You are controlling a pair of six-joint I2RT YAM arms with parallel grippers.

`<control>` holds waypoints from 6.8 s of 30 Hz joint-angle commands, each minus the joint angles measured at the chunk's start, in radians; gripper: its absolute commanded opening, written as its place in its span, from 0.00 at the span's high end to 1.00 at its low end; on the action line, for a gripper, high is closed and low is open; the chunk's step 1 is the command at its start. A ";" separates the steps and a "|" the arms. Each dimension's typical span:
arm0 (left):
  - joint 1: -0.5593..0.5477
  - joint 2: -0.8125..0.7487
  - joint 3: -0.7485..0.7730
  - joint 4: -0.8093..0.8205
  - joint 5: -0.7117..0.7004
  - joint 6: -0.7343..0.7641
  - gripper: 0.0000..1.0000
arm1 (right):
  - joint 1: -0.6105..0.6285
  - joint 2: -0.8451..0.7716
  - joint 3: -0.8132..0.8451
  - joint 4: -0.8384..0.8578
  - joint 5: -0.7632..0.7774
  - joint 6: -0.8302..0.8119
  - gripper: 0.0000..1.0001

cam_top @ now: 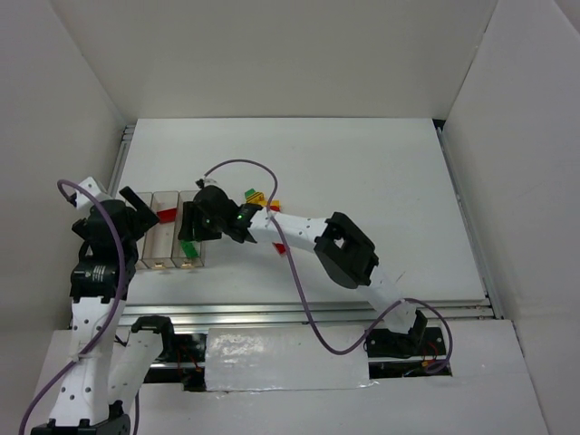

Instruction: Sort the legos into containers by color

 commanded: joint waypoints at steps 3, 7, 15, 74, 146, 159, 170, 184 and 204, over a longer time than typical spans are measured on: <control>-0.006 -0.016 0.006 0.014 -0.025 0.004 0.00 | 0.000 -0.094 -0.008 0.069 0.005 -0.016 0.26; -0.006 -0.019 0.003 0.020 -0.020 0.015 0.00 | -0.011 -0.222 -0.122 0.080 0.028 -0.036 0.25; -0.017 0.149 0.066 0.074 0.245 0.075 0.01 | -0.115 -0.741 -0.697 0.145 0.102 -0.073 0.17; -0.458 1.460 0.741 0.113 0.039 -0.493 1.00 | -0.229 -1.626 -1.226 -0.264 0.213 -0.160 0.06; -0.459 0.479 0.076 0.003 -0.197 -0.390 1.00 | -0.106 -1.452 -1.492 0.674 0.114 -0.225 1.00; -0.313 0.645 0.019 0.069 -0.174 -0.488 0.87 | -0.103 -1.555 -1.524 0.513 0.068 -0.215 1.00; -0.306 0.682 0.020 0.019 -0.200 -0.560 0.00 | -0.103 -1.544 -1.486 0.470 0.062 -0.234 1.00; -0.326 0.240 -0.047 0.483 0.882 -0.033 0.10 | -0.173 -1.521 -1.362 0.507 -0.312 -0.240 1.00; -0.725 0.168 -0.115 0.750 1.400 0.013 0.18 | -0.219 -1.487 -1.234 0.570 -0.672 -0.234 1.00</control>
